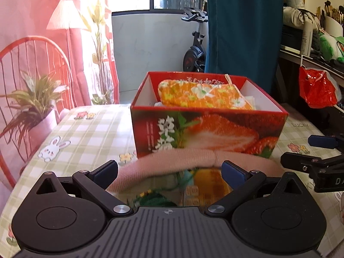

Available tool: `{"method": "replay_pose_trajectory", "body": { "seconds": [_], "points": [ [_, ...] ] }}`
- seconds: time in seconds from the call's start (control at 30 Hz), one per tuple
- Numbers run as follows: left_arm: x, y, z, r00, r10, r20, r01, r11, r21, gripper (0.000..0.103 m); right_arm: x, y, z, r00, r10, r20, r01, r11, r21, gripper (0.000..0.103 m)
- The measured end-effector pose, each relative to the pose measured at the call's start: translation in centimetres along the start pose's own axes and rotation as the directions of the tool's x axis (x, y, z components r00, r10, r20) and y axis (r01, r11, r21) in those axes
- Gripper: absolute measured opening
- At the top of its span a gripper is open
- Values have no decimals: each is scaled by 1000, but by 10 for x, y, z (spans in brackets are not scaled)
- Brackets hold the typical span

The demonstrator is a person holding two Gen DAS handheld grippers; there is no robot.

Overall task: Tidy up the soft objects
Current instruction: 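Withdraw the left tool and move it to the black eye mask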

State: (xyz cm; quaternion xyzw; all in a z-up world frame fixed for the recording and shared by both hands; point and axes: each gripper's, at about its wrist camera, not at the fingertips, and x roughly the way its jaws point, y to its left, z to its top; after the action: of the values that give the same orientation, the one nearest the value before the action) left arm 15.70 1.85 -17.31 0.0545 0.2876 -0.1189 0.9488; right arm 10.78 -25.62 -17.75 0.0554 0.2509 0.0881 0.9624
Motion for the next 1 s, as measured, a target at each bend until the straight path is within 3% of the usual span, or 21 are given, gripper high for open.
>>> {"method": "replay_pose_trajectory", "body": {
  "seconds": [0.57, 1.0],
  "points": [
    [-13, -7, -47, 996, -42, -78, 40, 999, -27, 103, -16, 7, -43, 997, -50, -56, 49, 999, -17, 103],
    [-2, -1, -74, 983, -64, -173, 53, 996, -68, 101, -12, 7, -71, 989, -33, -145, 29, 999, -28, 102]
  ]
}}
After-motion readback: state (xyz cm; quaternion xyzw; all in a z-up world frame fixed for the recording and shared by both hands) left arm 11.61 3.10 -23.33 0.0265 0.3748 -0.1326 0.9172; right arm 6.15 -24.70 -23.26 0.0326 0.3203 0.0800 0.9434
